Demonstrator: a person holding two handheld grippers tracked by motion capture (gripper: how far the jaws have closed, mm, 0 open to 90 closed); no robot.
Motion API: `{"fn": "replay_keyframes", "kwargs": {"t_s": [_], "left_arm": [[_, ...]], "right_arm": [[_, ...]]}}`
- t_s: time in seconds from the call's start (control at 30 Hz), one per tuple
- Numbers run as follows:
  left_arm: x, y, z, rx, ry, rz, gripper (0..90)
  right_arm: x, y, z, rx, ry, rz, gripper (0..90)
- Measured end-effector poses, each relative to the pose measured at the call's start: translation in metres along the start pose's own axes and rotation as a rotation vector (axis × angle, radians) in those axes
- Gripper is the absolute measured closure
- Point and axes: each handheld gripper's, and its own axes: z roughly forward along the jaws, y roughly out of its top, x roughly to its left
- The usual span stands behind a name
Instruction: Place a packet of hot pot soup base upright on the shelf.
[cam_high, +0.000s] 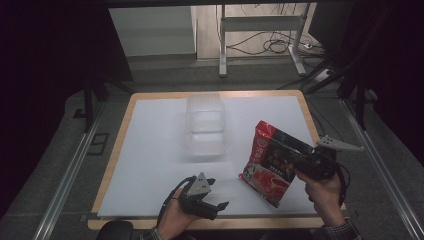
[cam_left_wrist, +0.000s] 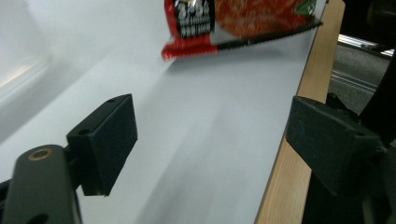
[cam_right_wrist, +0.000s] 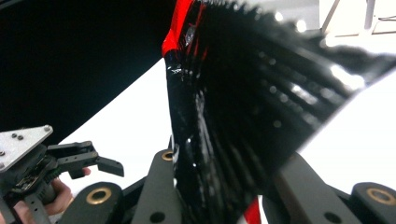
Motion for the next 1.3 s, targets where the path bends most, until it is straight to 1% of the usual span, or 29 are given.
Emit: {"fn": "replay_keyframes", "kwargs": {"t_s": [0.13, 0.37, 0.67, 0.73, 0.8, 0.93, 1.0, 1.1, 1.13, 1.2, 1.23, 1.3], "left_arm": [[0.003, -0.006, -0.009, -0.006, 0.019, -0.027, 13.0], [0.006, -0.013, -0.018, -0.011, 0.044, -0.052, 11.0], [0.007, -0.02, -0.027, 0.004, 0.075, -0.06, 7.8], [0.007, -0.021, -0.028, 0.008, 0.076, -0.063, 6.6], [0.008, -0.022, -0.029, 0.012, 0.08, -0.062, 5.9], [0.007, -0.024, -0.03, 0.022, 0.091, -0.069, 4.8], [0.007, -0.024, -0.03, 0.026, 0.092, -0.07, 4.7], [0.007, -0.026, -0.03, 0.026, 0.096, -0.066, 3.8], [0.007, -0.027, -0.031, 0.026, 0.099, -0.064, 2.9], [0.007, -0.028, -0.031, 0.03, 0.106, -0.055, 2.6], [0.007, -0.029, -0.031, 0.031, 0.108, -0.053, 1.7], [0.007, -0.029, -0.032, 0.034, 0.112, -0.049, 1.3]], "right_arm": [[-0.001, 0.007, 0.002, -0.004, -0.005, -0.004, 75.4], [-0.004, 0.018, 0.007, -0.008, -0.01, -0.01, 75.4], [-0.007, 0.037, 0.019, -0.011, -0.015, -0.013, 75.0], [-0.009, 0.044, 0.024, -0.017, -0.022, -0.014, 75.0], [-0.009, 0.046, 0.026, -0.02, -0.022, -0.018, 75.0], [-0.01, 0.058, 0.034, -0.033, -0.021, -0.023, 75.0], [-0.011, 0.06, 0.036, -0.036, -0.022, -0.026, 75.0], [-0.012, 0.068, 0.042, -0.045, -0.022, -0.024, 75.0], [-0.013, 0.073, 0.046, -0.049, -0.023, -0.031, 74.9], [-0.013, 0.075, 0.047, -0.05, -0.023, -0.032, 75.0], [-0.014, 0.08, 0.051, -0.054, -0.027, -0.038, 75.0], [-0.014, 0.084, 0.053, -0.057, -0.03, -0.036, 75.0]]}}
